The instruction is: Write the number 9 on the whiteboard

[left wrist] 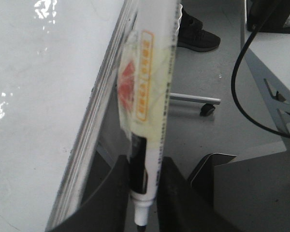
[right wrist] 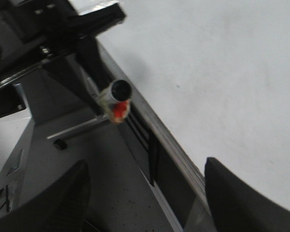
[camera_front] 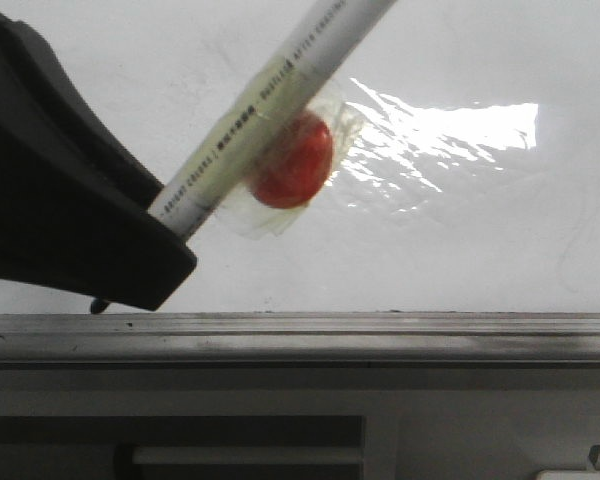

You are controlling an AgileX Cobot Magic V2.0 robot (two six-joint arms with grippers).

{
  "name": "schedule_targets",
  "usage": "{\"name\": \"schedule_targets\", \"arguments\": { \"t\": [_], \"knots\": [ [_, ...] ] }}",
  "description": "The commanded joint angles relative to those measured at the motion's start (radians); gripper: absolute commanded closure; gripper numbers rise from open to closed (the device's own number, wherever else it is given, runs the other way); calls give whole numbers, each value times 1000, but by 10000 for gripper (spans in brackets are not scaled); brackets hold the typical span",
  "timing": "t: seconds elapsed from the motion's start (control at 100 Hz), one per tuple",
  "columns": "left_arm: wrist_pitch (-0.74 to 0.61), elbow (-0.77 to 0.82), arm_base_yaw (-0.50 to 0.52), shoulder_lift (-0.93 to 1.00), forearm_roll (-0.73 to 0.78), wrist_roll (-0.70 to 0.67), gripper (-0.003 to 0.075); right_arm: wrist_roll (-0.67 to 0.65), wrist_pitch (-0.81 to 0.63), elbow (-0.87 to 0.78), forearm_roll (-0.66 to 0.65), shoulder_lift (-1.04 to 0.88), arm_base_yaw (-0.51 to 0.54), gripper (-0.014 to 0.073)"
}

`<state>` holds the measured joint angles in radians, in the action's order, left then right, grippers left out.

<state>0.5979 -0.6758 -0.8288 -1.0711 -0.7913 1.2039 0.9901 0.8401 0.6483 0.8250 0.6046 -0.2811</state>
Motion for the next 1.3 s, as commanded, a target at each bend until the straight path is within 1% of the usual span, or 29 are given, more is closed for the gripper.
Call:
{"name": "schedule_targets", "arguments": {
  "t": [0.0,0.11,0.25,0.32,0.47,0.62,0.67,0.72,0.81,0.82,0.83,0.89,0.91,1.06,1.11,1.12,1.13,1.14,1.16,1.17,1.18,1.19,1.2,1.22,1.23,1.25,1.26,1.28,1.29],
  "knots": [
    [-51,-34,-4,22,-29,43,741,143,-54,37,127,65,-51,153],
    [-81,-34,-4,22,-29,43,741,193,-113,37,210,148,-123,153],
    [-81,-34,-4,22,-29,43,741,305,-212,37,329,246,-218,153],
    [-81,-34,-4,22,-29,43,741,338,-251,42,375,296,-264,153],
    [-81,-34,-4,22,-29,43,741,354,-283,83,394,384,-333,153],
    [-81,-34,-4,20,-29,43,741,354,-303,125,399,447,-355,161],
    [-81,-34,-4,20,-29,43,741,354,-294,129,399,461,-355,203],
    [-81,-34,-4,20,-29,43,741,354,-290,129,400,469,-355,278],
    [-81,-34,-4,20,-29,43,741,354,-272,129,400,484,-355,461],
    [-81,-34,-4,20,-31,43,741,354,-267,129,400,484,-355,506],
    [-81,-34,-4,20,-31,43,741,354,-267,129,400,486,-355,506],
    [-81,-34,-4,20,-33,43,741,354,-250,129,400,491,-355,637],
    [-81,-34,-4,20,-33,43,741,354,-250,129,401,491,-355,662],
    [-91,-34,-2,25,-54,11,738,349,-250,131,401,493,-355,653],
    [-95,-34,-2,40,-58,-16,716,315,-243,145,362,493,-355,653],
    [-95,-34,-2,43,-58,-20,703,315,-240,145,362,493,-355,653],
    [-95,-34,-2,49,-58,-23,696,286,-235,152,343,493,-355,653],
    [-95,-34,-2,53,-58,-28,679,286,-233,159,322,493,-355,653],
    [-95,-34,-2,64,-58,-39,659,237,-218,174,281,493,-355,653],
    [-95,-34,0,72,-58,-43,638,223,-213,174,281,493,-355,653],
    [-95,-34,0,77,-58,-48,627,191,-201,193,230,493,-355,653],
    [-95,-34,3,81,-58,-59,602,191,-195,200,211,493,-355,653],
    [-93,-34,3,90,-58,-65,589,138,-181,207,191,493,-355,653],
    [-93,-34,5,106,-58,-82,547,97,-165,230,126,493,-355,653],
    [-93,-34,8,111,-58,-93,533,53,-147,248,80,493,-355,653],
    [-92,-34,14,128,-58,-104,487,-18,-117,278,8,493,-355,653],
    [-92,-34,14,134,-58,-116,456,-18,-106,289,-16,494,-355,653],
    [-92,-34,21,153,-57,-132,410,-111,-69,322,-90,496,-355,653],
    [-92,-34,23,166,-57,-137,395,-134,-43,334,-114,496,-355,653]
  ]
}}
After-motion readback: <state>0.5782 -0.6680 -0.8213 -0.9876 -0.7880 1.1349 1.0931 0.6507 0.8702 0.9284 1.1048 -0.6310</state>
